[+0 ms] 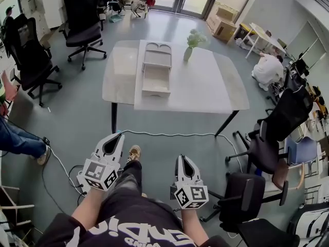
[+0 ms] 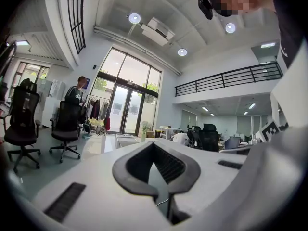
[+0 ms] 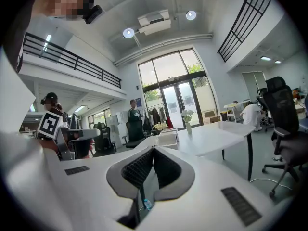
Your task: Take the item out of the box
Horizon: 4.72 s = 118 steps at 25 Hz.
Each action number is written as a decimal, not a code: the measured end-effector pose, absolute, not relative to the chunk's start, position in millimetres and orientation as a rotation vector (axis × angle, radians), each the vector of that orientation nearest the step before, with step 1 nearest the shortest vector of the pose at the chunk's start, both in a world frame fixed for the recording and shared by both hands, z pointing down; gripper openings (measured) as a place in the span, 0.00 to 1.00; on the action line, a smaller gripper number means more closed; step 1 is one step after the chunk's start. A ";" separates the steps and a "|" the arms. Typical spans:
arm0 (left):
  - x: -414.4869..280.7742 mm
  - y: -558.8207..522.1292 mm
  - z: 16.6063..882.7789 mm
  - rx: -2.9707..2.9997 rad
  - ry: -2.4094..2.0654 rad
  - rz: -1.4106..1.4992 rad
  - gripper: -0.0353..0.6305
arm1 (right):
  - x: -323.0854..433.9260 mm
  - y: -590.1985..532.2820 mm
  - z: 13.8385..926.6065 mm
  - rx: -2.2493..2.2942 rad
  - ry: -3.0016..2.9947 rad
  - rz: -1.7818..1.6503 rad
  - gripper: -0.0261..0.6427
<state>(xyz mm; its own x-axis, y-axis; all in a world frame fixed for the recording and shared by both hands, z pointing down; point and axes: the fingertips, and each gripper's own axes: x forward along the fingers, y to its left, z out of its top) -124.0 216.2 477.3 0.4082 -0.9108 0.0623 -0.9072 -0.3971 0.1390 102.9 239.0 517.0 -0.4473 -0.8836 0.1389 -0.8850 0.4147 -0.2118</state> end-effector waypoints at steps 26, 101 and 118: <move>-132.0 -102.5 446.9 2.606 -1.418 -0.032 0.07 | 79.0 -54.3 488.1 1.789 -2.561 0.426 0.07; 11.4 -201.5 756.3 2.465 -0.146 1.631 0.29 | 179.3 -161.7 525.6 1.881 -2.453 0.585 0.07; 13.9 -238.2 673.6 2.584 -0.453 1.296 0.29 | 169.1 -169.4 526.2 1.832 -2.476 0.588 0.08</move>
